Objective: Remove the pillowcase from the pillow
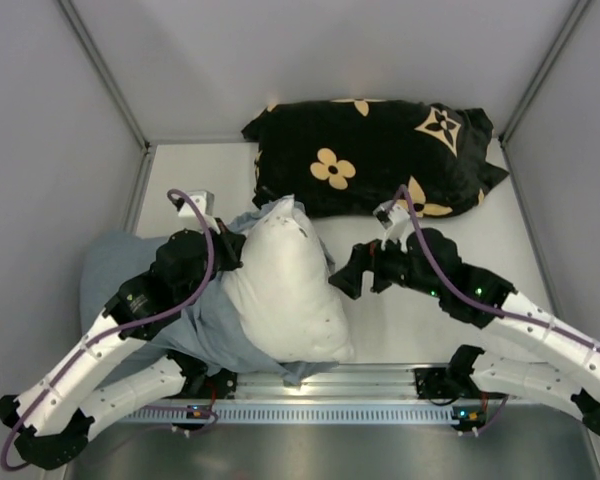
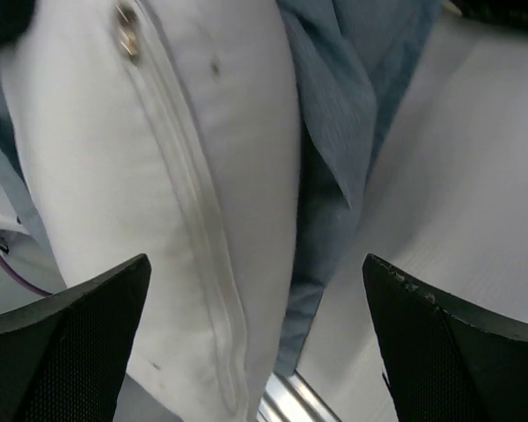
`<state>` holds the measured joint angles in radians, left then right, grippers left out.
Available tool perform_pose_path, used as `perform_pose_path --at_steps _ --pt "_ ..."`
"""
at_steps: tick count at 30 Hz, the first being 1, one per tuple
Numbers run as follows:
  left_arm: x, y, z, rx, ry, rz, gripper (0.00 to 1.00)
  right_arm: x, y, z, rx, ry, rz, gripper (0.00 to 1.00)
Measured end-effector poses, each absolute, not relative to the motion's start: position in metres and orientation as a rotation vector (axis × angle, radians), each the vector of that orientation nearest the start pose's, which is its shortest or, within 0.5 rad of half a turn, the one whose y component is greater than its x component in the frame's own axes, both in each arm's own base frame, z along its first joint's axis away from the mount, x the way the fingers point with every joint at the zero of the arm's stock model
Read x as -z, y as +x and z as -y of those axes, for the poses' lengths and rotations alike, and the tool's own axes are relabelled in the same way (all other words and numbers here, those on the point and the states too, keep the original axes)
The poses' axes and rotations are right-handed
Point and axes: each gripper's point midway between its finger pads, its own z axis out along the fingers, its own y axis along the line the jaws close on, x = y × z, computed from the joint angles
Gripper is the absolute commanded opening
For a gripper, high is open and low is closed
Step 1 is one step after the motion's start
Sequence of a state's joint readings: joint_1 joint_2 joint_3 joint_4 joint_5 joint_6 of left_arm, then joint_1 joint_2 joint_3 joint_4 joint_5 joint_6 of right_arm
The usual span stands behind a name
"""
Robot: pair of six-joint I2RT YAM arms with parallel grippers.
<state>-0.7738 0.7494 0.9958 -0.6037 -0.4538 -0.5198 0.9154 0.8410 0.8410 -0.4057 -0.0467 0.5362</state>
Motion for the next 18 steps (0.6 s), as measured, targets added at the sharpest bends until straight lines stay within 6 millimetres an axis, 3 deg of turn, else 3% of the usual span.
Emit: perform_pose_path --at_steps 5,9,12,18 --pt "-0.259 0.223 0.161 0.507 -0.019 -2.006 0.0 -0.27 0.185 -0.298 -0.954 -0.564 -2.027 0.99" --pt "-0.254 0.219 0.167 0.548 -0.006 -2.027 0.0 -0.276 0.188 -0.318 -0.985 -0.663 -2.008 0.99" --pt "-0.257 0.217 0.168 0.564 -0.006 -2.021 0.0 -0.274 0.193 -0.328 -0.977 -0.712 -2.003 0.99" --pt "-0.259 0.213 0.169 0.59 0.002 -2.015 0.0 -0.25 0.205 -0.337 -0.918 -0.765 -2.041 0.99"
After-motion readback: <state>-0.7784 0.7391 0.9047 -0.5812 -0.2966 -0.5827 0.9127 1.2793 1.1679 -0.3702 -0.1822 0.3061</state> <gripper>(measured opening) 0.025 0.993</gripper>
